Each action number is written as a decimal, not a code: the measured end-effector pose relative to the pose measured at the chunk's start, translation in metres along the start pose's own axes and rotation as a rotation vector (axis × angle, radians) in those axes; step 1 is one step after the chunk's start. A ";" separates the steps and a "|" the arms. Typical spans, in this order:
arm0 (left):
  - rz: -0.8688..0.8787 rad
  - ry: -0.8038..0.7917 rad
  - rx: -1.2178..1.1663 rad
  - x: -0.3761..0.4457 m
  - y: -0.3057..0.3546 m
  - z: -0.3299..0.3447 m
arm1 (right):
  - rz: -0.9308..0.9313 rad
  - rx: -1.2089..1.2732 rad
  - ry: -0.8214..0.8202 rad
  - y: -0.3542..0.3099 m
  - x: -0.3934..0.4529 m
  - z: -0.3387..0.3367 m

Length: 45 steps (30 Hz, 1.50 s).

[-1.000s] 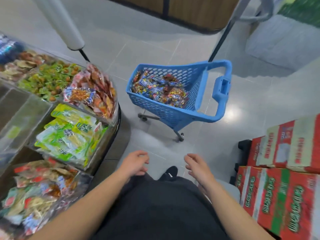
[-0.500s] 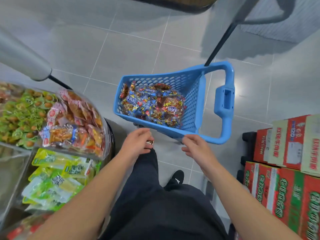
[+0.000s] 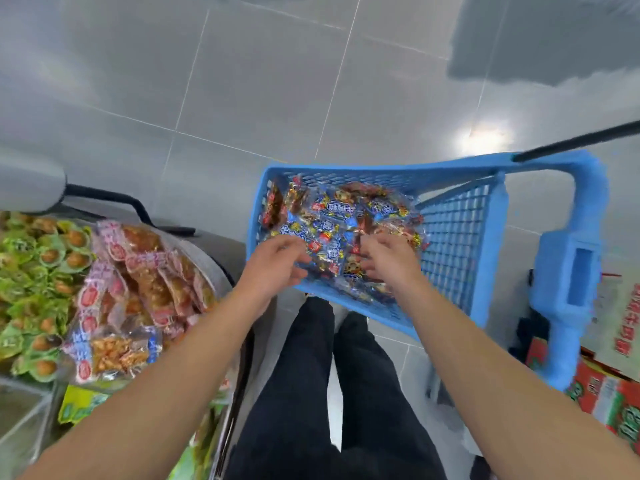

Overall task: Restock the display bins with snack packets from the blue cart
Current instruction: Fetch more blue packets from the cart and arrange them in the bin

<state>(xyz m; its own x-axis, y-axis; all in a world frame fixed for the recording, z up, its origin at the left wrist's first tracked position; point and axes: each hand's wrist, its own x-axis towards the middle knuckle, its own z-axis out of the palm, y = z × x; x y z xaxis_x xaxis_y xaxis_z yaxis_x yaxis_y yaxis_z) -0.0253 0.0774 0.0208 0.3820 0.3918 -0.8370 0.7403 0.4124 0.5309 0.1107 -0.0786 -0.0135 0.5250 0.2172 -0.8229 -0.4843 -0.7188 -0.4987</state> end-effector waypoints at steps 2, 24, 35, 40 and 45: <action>-0.021 0.004 0.002 0.018 -0.003 -0.003 | 0.061 -0.020 0.015 -0.008 0.030 0.013; -0.044 0.121 -0.106 0.063 -0.003 0.017 | -0.061 -0.087 -0.014 0.018 0.057 0.000; 0.234 -0.292 0.433 0.065 0.006 0.044 | -0.382 -0.367 -0.322 -0.013 0.049 -0.053; 0.208 -0.098 0.377 0.076 0.003 0.038 | -0.172 -0.083 -0.130 -0.001 0.070 -0.043; 0.049 0.078 -0.084 0.079 -0.017 0.024 | 0.310 0.342 0.151 0.006 0.102 -0.035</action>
<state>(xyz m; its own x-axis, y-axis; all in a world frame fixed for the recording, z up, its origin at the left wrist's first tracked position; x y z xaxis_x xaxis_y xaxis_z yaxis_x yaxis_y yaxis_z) 0.0051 0.0814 -0.0574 0.3699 0.4742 -0.7989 0.6715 0.4579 0.5826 0.1857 -0.0841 -0.0913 0.4027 -0.0892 -0.9110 -0.8230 -0.4708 -0.3177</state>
